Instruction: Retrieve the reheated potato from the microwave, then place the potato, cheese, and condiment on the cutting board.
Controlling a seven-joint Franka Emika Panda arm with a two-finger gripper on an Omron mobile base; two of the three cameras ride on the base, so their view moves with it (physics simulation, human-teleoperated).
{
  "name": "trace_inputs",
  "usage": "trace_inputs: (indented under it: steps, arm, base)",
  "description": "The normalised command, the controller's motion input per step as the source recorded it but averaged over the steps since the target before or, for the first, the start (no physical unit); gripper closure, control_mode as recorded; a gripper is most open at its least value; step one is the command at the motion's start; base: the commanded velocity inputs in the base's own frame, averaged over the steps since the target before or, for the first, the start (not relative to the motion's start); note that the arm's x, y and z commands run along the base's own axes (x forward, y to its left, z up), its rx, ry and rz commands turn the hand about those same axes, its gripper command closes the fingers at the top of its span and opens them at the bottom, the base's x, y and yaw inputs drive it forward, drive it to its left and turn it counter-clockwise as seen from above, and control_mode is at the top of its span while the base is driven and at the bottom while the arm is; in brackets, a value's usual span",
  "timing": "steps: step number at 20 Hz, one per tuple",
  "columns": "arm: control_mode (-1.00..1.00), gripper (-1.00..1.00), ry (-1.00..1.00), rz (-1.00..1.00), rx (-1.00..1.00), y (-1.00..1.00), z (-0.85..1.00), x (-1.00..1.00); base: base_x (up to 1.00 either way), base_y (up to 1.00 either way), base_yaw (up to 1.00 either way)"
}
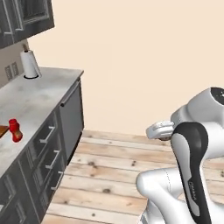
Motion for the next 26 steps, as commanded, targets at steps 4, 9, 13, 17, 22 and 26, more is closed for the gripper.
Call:
trace_inputs:
  steps: [4, 9, 13, 17, 22, 26]
  arm:
    - [1.0, 1.0, 0.0, 0.0, 0.0, 0.0, 0.0, 0.0]
    - [1.0, 1.0, 0.0, 0.0, 0.0, 0.0, 0.0, 0.0]
    - [1.0, 1.0, 0.0, 0.0, 0.0, 0.0, 0.0, 0.0]
    - [1.0, 1.0, 0.0, 0.0, 0.0, 0.0, 0.0, 0.0]
    - [1.0, 1.0, 0.0, 0.0, 0.0, 0.0, 0.0, 0.0]
    - [1.0, 1.0, 0.0, 0.0, 0.0, 0.0, 0.0, 0.0]
  base:
    - [0.66, 0.0, 0.43]
    - [0.56, 0.0, 0.57]
    - [0.5, 0.0, 0.62]
    - [0.51, 0.0, 0.62]
    - [0.53, 0.0, 0.6]
    - [0.57, 0.0, 0.53]
